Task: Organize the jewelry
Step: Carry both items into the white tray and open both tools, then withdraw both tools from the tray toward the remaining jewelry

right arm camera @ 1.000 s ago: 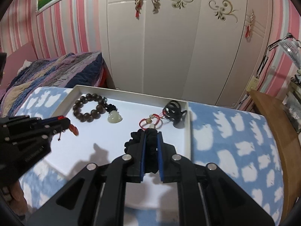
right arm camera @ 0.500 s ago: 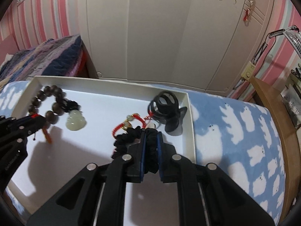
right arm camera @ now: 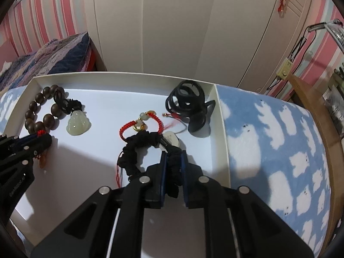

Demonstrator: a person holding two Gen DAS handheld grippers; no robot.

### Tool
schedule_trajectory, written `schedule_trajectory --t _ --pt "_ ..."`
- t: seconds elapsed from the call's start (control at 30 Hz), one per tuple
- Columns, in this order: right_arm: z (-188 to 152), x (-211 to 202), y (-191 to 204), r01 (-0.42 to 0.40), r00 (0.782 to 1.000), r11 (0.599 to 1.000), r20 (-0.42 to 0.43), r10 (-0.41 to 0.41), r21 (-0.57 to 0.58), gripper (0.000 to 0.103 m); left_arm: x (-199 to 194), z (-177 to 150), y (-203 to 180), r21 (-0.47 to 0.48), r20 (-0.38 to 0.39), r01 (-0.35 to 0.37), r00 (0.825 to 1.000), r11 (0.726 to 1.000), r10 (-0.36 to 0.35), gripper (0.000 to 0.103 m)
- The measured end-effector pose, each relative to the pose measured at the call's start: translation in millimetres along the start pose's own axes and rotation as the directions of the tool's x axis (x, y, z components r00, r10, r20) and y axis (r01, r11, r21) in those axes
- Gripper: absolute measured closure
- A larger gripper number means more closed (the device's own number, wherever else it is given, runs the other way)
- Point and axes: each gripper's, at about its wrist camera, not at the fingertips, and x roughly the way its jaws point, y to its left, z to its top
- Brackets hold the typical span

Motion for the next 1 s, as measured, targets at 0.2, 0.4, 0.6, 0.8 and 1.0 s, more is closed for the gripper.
schedule_trajectory --t 0.2,0.4,0.6,0.8,1.0 --pt "-3 -2 -9 -0.036 0.999 0.999 -0.01 0.037 0.033 0.076 -4 -6 3 -0.01 0.002 0.004 1.0 1.0 -0.004 0.078" --pt "1 -27 -22 -0.08 0.996 0.996 0.036 0.078 0.045 0.059 -35 -12 8 -0.018 0.057 0.048 0.997 0.999 -0.047 0.059" --pt "-4 -87 -44 -0.098 0.985 0.993 0.15 0.088 0.059 0.021 -101 -24 19 -0.025 0.183 0.043 0.982 0.999 -0.037 0.017" --pt "-32 -147 -46 -0.027 0.967 1.0 0.254 0.025 0.003 0.008 -165 -60 35 -0.04 0.272 0.008 0.962 0.999 0.004 0.003" --pt "-79 -190 -49 0.013 0.954 1.0 0.3 -0.009 -0.013 0.002 -209 -115 47 -0.034 0.31 -0.05 0.949 0.998 0.058 0.003"
